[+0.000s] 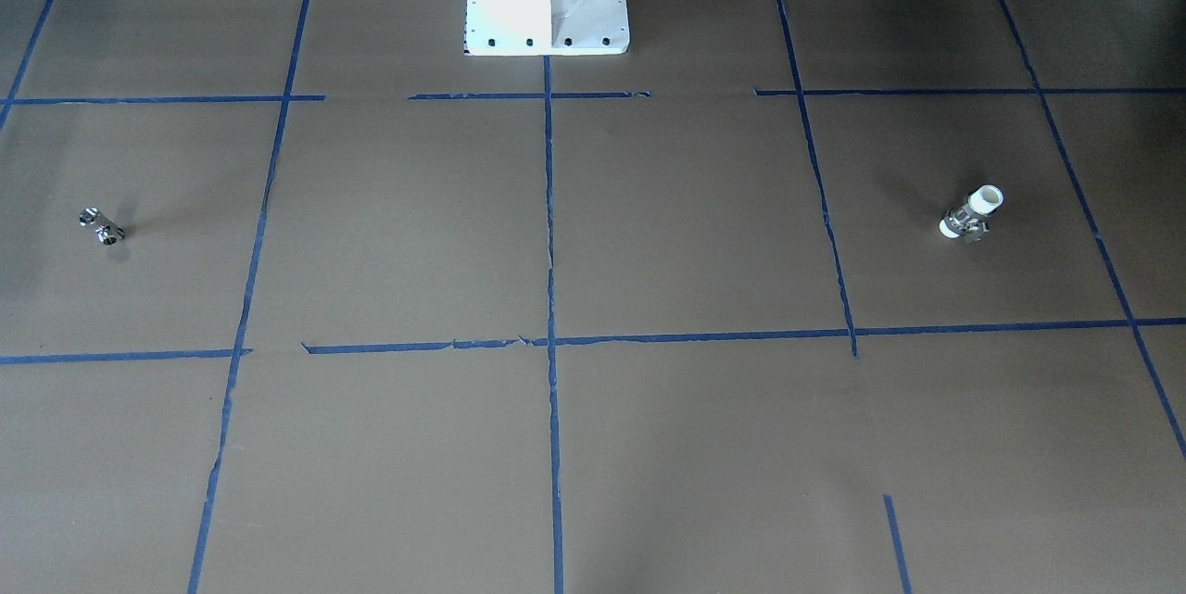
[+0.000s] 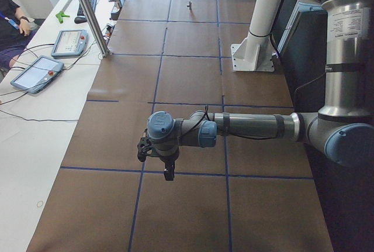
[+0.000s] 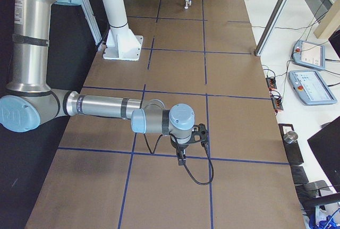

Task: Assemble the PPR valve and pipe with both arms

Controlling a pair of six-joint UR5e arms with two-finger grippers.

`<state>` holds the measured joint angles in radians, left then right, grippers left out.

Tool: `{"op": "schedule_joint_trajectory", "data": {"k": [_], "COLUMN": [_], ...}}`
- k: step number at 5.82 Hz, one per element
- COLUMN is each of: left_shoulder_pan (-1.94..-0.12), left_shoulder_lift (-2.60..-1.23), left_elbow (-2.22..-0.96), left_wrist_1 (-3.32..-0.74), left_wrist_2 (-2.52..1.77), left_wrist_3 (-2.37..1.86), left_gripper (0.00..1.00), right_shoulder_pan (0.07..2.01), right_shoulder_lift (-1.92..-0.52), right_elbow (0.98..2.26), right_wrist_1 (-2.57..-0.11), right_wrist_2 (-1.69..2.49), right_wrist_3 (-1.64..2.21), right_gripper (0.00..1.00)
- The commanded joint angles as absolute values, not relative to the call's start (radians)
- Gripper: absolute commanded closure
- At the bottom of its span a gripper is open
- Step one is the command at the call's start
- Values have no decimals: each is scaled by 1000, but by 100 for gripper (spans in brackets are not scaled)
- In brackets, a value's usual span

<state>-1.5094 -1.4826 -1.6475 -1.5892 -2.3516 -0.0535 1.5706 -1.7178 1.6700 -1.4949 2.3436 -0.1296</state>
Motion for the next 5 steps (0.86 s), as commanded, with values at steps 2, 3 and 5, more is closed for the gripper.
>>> {"op": "schedule_joint_trajectory", "data": {"k": [2,3,5], "left_shoulder_pan": [-1509,-1506,-1506], "left_shoulder_lift": [-1480,-1492,-1534], "left_elbow": [-1654,-1657,-1649], "left_wrist_1": [-1589,-1591,-1647], "left_wrist_2": [-2341,-2347,-2347], "left_wrist_3": [-55,-61,-55], "left_gripper": [0,0,0], "right_shoulder_pan": [1572,1572,1572], "right_shoulder_lift": [-1718,-1714,-1713], "right_elbow": [1667,1670,1671], "right_wrist_1": [-1490,-1489,-1488], "right_wrist_2": [2339,2339,2341], "right_wrist_3": [-121,-115,-115], "right_gripper": [0,0,0]}}
